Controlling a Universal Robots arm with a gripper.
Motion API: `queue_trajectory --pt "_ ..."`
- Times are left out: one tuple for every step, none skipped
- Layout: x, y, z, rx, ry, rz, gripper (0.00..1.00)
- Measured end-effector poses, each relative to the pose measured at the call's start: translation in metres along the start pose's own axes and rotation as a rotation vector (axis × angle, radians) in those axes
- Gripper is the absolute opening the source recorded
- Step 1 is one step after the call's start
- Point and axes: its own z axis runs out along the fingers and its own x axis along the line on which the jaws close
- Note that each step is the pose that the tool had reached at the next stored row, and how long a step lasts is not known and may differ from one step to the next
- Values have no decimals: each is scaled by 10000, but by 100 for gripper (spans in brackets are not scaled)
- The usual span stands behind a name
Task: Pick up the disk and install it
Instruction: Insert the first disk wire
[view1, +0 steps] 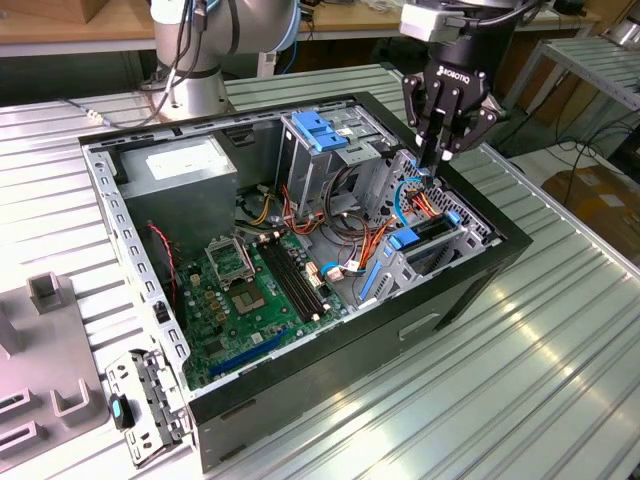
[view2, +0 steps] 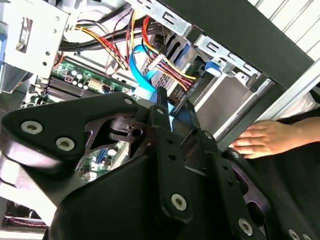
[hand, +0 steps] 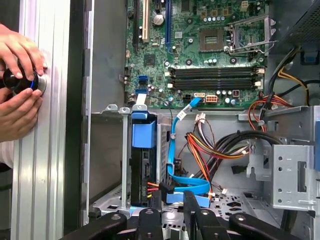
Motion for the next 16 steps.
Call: queue_trajectory --pt "-1 15 1 0 5 -4 31" --pt "-1 26 2 0 25 -7 31" --pt "-2 25 1 2 96 -13 31" --pt "-13 25 -1 -4 337 -7 31" --pt "-21 24 -3 -8 467 -4 31" --pt "-26 24 -4 -10 517 -1 31" --pt "-28 24 -3 -9 527 -1 31" --pt "-31 24 -4 -10 529 -1 31" --pt "-37 24 -5 -9 530 0 31" --pt "-43 24 -4 -9 531 0 31" --pt "-51 23 -1 -9 529 0 31" --pt "-58 23 7 -10 529 0 31" --pt "-65 23 16 -9 529 -1 31" --pt "-73 22 31 -9 529 -1 31" --pt "-80 21 47 -10 531 -1 31" --pt "-89 20 72 -10 551 0 31"
